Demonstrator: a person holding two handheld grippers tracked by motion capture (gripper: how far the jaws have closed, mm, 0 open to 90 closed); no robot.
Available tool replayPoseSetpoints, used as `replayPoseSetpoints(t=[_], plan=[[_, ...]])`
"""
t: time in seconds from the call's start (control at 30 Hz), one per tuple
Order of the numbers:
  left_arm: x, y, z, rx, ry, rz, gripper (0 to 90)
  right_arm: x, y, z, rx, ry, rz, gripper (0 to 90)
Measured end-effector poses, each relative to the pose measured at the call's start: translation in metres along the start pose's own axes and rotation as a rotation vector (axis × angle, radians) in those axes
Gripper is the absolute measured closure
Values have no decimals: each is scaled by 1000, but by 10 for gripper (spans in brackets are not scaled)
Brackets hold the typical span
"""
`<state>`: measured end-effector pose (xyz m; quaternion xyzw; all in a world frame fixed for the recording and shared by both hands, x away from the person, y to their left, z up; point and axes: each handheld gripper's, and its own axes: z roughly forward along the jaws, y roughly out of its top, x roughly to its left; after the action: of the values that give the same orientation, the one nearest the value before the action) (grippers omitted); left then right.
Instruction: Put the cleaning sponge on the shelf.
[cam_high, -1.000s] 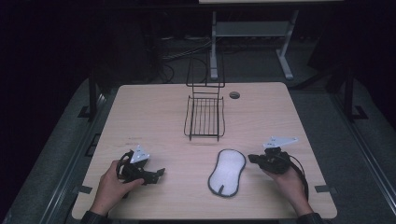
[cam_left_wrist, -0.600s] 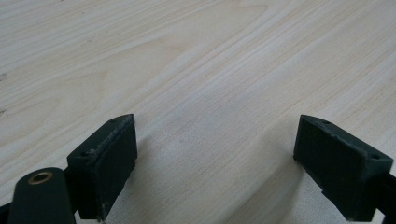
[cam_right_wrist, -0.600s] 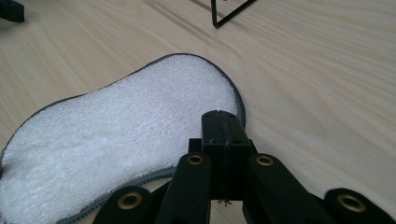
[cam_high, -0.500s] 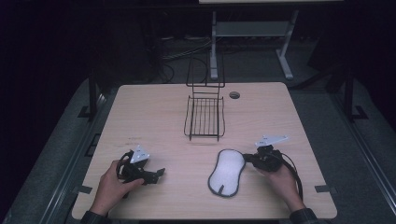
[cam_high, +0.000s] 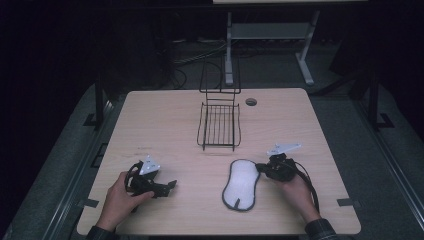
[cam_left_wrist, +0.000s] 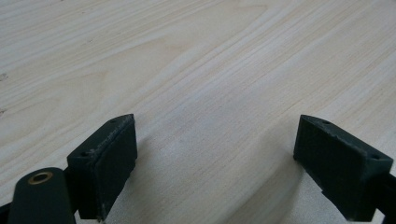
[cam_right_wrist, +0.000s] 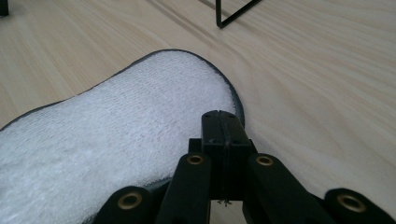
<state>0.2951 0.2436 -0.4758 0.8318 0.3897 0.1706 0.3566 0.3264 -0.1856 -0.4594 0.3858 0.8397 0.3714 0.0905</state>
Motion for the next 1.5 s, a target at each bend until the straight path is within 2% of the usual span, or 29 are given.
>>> replayPoseSetpoints(t=[0.5, 0.67, 0.87, 1.17, 1.4, 1.5], plan=[[0, 0, 0, 0, 0, -1, 126, 5, 16, 19, -7, 11, -19, 896], [0, 0, 0, 0, 0, -2, 126, 8, 16, 10, -29, 27, -16, 896], [0, 0, 0, 0, 0, 0, 126, 25, 10, -6, -47, 60, -38, 895], [0, 0, 0, 0, 0, 0, 126, 54, -7, -15, -17, 120, -67, 895], [0, 0, 0, 1, 0, 1, 126, 65, -16, -21, -19, 142, -70, 895], [0, 0, 0, 0, 0, 0, 126, 73, -22, -22, -4, 150, -78, 895]])
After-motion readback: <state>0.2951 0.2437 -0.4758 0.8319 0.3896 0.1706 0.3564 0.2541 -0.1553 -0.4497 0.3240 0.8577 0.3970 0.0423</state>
